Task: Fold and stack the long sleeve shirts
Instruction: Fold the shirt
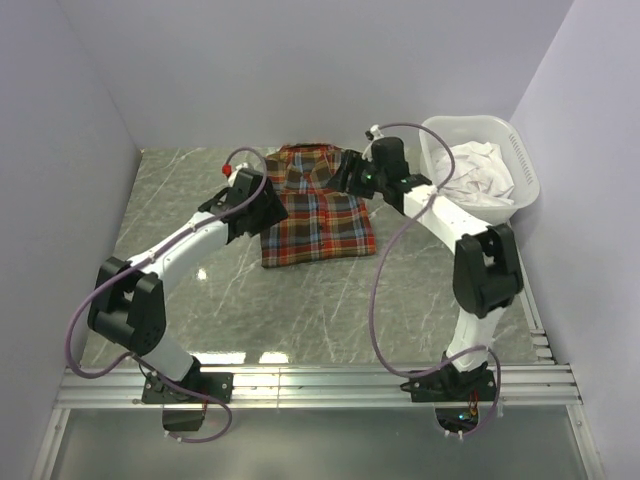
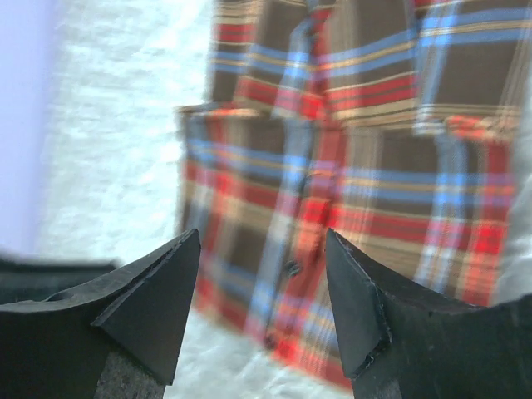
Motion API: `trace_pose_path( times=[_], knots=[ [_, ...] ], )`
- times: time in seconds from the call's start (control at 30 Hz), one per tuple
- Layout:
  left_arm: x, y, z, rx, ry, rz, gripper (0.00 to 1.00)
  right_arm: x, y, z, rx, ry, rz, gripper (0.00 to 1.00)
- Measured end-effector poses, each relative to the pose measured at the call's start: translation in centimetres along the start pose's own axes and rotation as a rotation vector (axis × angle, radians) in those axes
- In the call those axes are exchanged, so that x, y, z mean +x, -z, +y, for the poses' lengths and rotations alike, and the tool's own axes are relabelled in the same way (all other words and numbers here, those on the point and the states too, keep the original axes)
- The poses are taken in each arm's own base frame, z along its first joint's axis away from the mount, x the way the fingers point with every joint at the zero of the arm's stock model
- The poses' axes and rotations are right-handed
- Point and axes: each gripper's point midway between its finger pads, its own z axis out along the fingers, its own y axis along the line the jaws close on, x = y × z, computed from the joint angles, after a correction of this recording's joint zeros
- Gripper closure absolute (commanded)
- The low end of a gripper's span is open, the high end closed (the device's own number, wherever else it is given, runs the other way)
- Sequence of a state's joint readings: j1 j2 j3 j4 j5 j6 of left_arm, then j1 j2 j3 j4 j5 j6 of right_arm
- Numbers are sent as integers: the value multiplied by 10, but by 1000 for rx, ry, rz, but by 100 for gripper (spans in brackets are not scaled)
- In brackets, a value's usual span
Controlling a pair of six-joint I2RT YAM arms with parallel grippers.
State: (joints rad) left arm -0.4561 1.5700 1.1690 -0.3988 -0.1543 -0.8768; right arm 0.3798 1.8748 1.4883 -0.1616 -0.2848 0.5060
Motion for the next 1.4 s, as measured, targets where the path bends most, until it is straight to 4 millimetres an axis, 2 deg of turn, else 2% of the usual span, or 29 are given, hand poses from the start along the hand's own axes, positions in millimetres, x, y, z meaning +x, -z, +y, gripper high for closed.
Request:
trace_pose_path(
  times=[0.07,0.13,0.23,0.33,0.4,0.47,0.57,0.73,0.93,1.07,1.2,1.3,1.4],
  knots=[
    [-8,3,-13,41,5,-13,41,6,14,7,-54,-36,-7,31],
    [-9,-1,-23,76,7,-6,44,20,18,8,-99,-79,6,31],
    [3,-23,-26,88,5,39,49,53,13,-2,-128,-155,56,31],
    [30,-52,-11,42,4,117,53,89,7,-18,-121,-228,115,32],
    [55,-63,9,-1,9,179,54,113,1,-31,-111,-269,150,32],
    [81,-66,33,-47,17,239,54,132,-1,-40,-101,-302,179,32],
    [86,-60,35,-20,38,243,54,155,1,-49,-96,-345,207,33],
    [101,-45,46,4,54,259,53,165,12,-48,-124,-369,198,34],
    [119,-16,61,19,40,289,46,184,40,-48,-122,-376,211,35],
    [119,6,62,24,15,294,39,177,55,-39,-130,-352,202,35],
    [106,30,40,121,11,260,39,162,69,-9,-199,-306,174,35],
    [104,36,28,173,13,261,49,158,73,25,-290,-268,179,35],
    [109,33,28,167,19,277,56,168,69,53,-367,-247,216,36]
  ],
)
